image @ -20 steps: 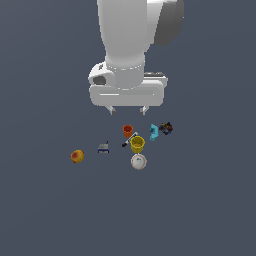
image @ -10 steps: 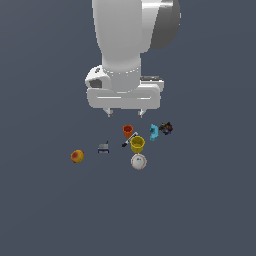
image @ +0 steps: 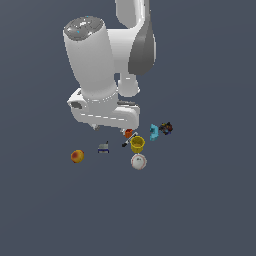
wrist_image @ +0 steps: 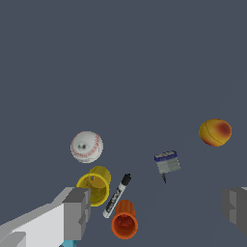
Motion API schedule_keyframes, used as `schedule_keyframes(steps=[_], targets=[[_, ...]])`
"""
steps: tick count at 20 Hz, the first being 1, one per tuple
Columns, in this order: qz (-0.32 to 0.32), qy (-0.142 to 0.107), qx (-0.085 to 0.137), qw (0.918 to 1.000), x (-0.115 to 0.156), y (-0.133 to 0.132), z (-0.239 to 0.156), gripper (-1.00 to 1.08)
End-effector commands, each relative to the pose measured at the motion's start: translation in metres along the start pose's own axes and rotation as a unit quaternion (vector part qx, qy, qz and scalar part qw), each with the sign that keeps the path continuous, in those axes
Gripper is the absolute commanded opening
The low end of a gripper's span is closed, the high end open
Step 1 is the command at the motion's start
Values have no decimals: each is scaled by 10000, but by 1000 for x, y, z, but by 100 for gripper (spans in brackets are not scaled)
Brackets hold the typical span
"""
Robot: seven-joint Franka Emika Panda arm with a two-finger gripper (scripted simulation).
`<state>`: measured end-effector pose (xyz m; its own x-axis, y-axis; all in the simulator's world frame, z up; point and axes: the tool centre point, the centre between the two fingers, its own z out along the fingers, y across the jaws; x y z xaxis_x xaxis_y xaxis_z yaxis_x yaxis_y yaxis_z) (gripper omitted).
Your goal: Pick up a designated object from a clutter of objects.
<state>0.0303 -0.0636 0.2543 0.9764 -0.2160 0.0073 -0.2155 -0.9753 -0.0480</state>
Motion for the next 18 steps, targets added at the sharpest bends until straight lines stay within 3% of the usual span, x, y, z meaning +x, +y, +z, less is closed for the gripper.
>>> schedule_keyframes(steps=[1,10,18], targets=[[267,-4,-5,9996,10,23,21,100],[1316,3,-108,9912,30,121,107,100],[1829,9,-214,9829,29,174,151,100]])
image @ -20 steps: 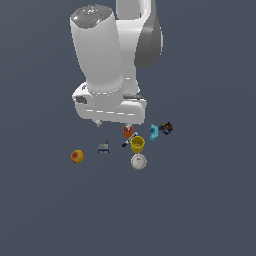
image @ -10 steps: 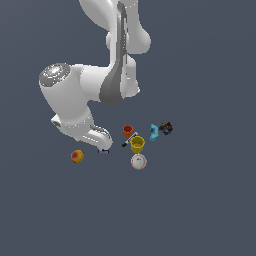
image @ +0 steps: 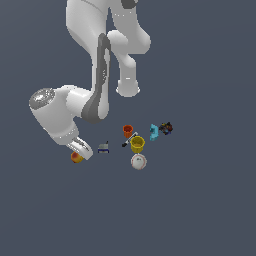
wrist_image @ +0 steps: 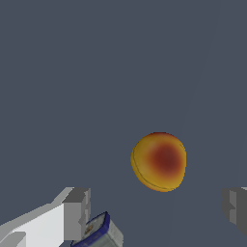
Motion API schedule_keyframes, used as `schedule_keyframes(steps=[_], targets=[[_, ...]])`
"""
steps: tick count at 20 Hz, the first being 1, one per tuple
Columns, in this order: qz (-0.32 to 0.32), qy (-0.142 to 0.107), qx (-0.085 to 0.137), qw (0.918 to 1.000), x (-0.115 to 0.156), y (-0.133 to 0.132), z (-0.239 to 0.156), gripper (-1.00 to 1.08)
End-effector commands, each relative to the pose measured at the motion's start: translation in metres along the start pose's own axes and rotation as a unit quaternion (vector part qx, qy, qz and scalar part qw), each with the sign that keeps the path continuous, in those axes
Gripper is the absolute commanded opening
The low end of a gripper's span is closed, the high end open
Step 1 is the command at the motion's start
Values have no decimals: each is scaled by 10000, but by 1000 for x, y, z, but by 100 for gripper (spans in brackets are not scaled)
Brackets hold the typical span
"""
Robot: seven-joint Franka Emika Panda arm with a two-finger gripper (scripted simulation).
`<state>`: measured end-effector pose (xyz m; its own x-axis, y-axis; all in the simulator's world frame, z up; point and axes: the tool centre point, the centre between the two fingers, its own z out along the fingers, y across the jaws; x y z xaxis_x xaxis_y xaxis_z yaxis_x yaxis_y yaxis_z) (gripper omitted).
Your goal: Pick up a designated object from a clutter of objects.
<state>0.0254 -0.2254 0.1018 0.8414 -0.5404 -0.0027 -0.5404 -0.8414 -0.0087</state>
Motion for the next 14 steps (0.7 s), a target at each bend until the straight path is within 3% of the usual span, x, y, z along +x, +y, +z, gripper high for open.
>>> schedule_keyframes(steps=[1,14], targets=[[108,11,-24,9999,3,10,10,100],[180,9,-42,9998,4,18,33,100]])
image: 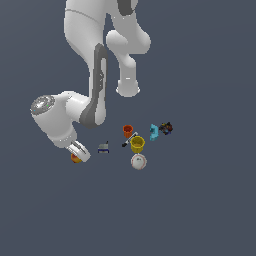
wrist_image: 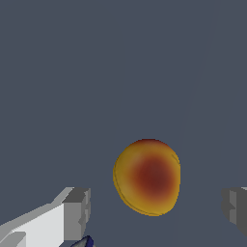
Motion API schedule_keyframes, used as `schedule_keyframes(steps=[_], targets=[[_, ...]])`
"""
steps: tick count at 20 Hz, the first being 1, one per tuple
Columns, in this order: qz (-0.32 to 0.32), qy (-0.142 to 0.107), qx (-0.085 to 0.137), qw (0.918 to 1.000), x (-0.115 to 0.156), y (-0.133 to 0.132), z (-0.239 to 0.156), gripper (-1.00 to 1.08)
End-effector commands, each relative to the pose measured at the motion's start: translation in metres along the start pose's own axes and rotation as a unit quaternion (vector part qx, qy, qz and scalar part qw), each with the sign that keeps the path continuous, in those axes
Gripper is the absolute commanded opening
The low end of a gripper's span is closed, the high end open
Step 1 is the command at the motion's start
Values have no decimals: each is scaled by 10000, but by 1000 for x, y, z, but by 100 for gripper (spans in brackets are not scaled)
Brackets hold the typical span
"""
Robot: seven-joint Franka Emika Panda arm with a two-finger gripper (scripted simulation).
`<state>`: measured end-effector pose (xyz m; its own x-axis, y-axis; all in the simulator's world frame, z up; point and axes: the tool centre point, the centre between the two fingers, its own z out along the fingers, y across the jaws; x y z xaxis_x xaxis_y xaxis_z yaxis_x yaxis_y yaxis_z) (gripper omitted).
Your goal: Pick up a designated object from a clutter of objects.
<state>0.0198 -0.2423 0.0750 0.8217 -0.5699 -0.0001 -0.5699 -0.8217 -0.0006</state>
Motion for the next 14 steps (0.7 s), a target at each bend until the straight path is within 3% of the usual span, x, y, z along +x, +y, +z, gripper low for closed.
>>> schedule_keyframes(steps=[1,11,12,14], targets=[[5,-4,-2,10000,-1,1,11,100],[10,-2,-3,10000,0,1,41,100],[10,-2,-3,10000,0,1,41,-100],[10,-2,-3,10000,0,1,41,-100]])
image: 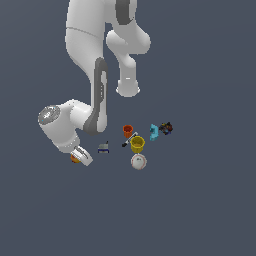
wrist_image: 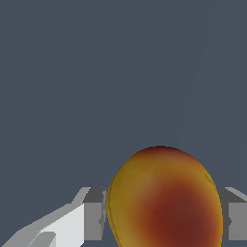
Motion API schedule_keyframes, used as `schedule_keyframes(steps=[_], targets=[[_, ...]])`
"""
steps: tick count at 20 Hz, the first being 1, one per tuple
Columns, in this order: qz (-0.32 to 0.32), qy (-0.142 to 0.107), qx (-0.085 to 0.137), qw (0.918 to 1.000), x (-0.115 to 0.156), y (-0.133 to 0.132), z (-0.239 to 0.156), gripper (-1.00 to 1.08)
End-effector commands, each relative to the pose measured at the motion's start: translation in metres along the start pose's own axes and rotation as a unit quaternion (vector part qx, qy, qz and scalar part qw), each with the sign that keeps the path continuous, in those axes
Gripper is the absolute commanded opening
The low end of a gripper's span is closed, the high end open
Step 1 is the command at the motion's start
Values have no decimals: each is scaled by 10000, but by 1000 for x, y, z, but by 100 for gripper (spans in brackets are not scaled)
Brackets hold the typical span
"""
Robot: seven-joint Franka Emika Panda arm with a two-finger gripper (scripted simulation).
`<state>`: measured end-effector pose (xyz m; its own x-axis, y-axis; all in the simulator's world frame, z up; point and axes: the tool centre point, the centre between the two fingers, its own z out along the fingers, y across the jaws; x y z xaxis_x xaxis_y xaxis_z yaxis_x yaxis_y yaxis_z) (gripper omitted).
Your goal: Pick up a designated object from a clutter of objects.
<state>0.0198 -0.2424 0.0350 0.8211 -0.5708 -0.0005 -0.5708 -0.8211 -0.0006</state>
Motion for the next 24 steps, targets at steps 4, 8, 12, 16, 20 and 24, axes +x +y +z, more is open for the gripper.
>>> schedule_keyframes(steps=[4,8,12,16,20,24], targets=[[5,0,-3,10000,0,1,1,-100],[0,3,1,10000,0,0,0,-100],[0,3,1,10000,-3,-2,-2,-100],[0,3,1,10000,-11,-9,-10,-100],[0,2,4,10000,-25,-22,-22,-100],[0,1,6,10000,-45,-39,-40,-100]])
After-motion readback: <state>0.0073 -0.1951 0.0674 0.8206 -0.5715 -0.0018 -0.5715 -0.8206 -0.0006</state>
